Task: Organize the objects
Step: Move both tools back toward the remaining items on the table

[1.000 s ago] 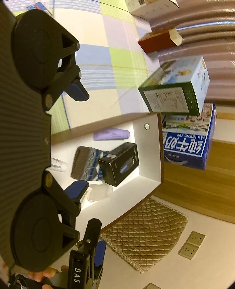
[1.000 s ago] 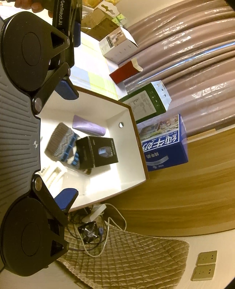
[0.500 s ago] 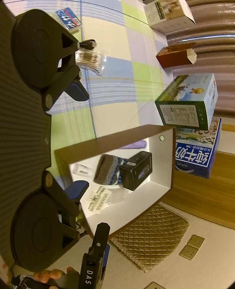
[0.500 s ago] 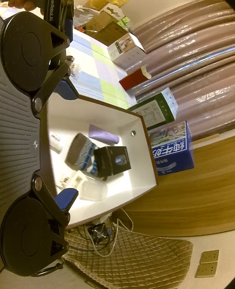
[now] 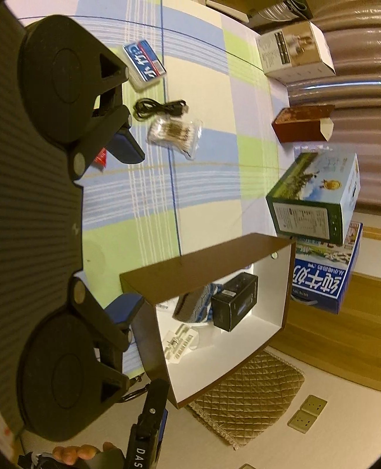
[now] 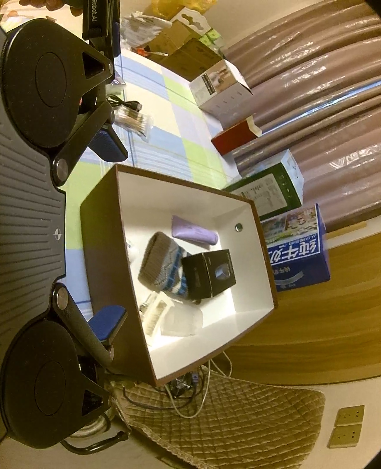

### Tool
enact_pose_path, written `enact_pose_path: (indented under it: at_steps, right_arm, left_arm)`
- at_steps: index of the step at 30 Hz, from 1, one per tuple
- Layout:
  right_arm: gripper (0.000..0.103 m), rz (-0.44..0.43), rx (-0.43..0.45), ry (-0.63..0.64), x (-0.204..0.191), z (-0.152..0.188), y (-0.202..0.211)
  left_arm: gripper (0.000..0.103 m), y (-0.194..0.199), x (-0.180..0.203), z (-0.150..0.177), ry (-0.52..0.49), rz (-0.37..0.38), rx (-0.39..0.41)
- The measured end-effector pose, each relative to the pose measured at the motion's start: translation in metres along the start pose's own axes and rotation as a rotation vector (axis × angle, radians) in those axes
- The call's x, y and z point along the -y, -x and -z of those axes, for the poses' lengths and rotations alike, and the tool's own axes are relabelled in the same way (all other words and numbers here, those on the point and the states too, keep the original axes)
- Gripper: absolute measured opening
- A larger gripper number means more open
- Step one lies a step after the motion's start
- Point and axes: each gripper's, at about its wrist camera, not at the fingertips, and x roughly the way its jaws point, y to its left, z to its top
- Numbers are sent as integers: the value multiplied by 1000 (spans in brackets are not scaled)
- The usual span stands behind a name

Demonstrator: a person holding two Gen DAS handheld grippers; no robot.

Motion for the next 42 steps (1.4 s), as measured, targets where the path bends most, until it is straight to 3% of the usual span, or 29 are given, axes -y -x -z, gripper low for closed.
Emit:
enact_pose_path:
  at_steps: [42]
  right_arm:
    - [101,-123,-131,145,-95,43,-29]
  left_arm:
    - [93,36,-85,63,139,-109,-44]
